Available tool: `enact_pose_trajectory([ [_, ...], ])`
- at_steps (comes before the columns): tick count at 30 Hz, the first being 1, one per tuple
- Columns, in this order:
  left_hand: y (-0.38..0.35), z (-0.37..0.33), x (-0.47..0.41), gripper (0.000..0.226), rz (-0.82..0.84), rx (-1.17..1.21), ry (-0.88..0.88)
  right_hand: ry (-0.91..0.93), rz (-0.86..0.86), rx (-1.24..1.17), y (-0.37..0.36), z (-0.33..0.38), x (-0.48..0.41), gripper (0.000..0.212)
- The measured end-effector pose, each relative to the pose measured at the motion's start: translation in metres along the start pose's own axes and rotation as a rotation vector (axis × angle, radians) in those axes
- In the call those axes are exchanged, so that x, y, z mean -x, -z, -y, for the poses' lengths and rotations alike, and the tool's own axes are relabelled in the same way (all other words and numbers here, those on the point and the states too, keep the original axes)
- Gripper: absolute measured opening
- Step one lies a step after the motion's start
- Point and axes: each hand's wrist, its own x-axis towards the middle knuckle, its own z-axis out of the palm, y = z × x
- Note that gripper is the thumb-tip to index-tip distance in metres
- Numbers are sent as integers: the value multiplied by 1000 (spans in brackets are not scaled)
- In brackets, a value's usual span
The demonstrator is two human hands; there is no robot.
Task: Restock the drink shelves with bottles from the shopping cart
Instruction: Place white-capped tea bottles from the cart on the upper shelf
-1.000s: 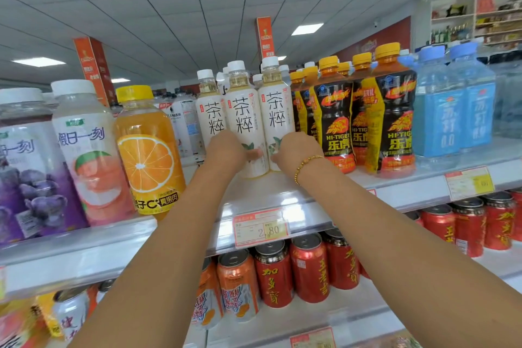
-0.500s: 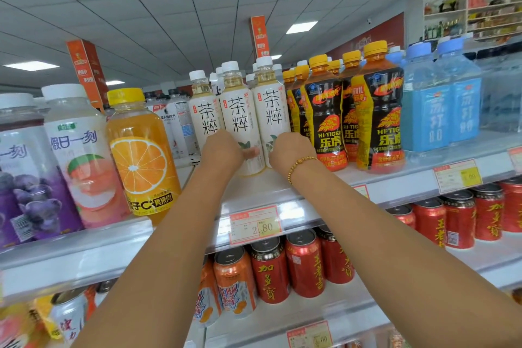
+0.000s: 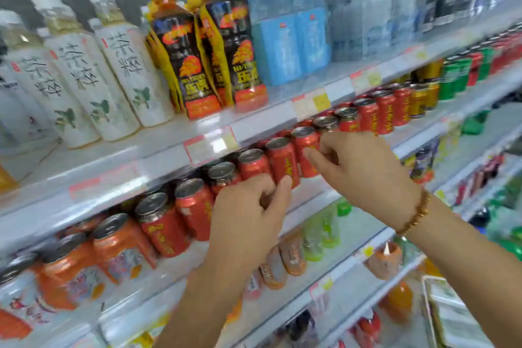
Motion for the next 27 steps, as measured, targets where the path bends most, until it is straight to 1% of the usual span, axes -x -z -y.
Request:
enact_pose_trajectory([
  [1,-29,0,9,47,87,26,24,-81,109,27,-7,-31,17,45],
  [3,-89,-2,28,44,277,104,140,-241,293,65,-24,-96,54,36],
  [5,-148,-8,50,36,474,166,255,-424,457,28,-33,-154,96,23],
  [6,-177,-12,61,28,556,178,286,-504,513,30,-35,-178,116,17],
  [8,-230,-24,81,16,665,242,330,-551,533,69,-45,-230,159,11],
  [9,-257,-30,92,14,713,281,350,-586,554,97,-54,-259,183,15],
  [11,-308,-45,113,11,820,319,400,-864,646,75,-67,-310,232,33],
  [12,-333,-50,125,8,857,310,421,-975,710,52,-76,-335,259,37],
  [13,-359,-53,136,12,892,302,442,-1056,743,14,-82,-355,283,39],
  [15,-410,-55,162,27,960,308,476,-1189,787,-30,-96,-389,328,42],
  [16,-435,-54,174,30,993,296,486,-1247,790,-40,-103,-403,346,43],
  [19,-502,-44,208,23,1069,231,522,-1390,785,-111,-131,-441,395,42],
  [22,-559,-32,229,23,1138,175,552,-1527,747,-220,-167,-471,429,41],
  [25,-613,-20,244,37,1169,108,526,-1668,699,-322,-205,-498,460,42],
  [27,-646,-16,249,45,1192,75,485,-1773,619,-401,-226,-511,475,38],
])
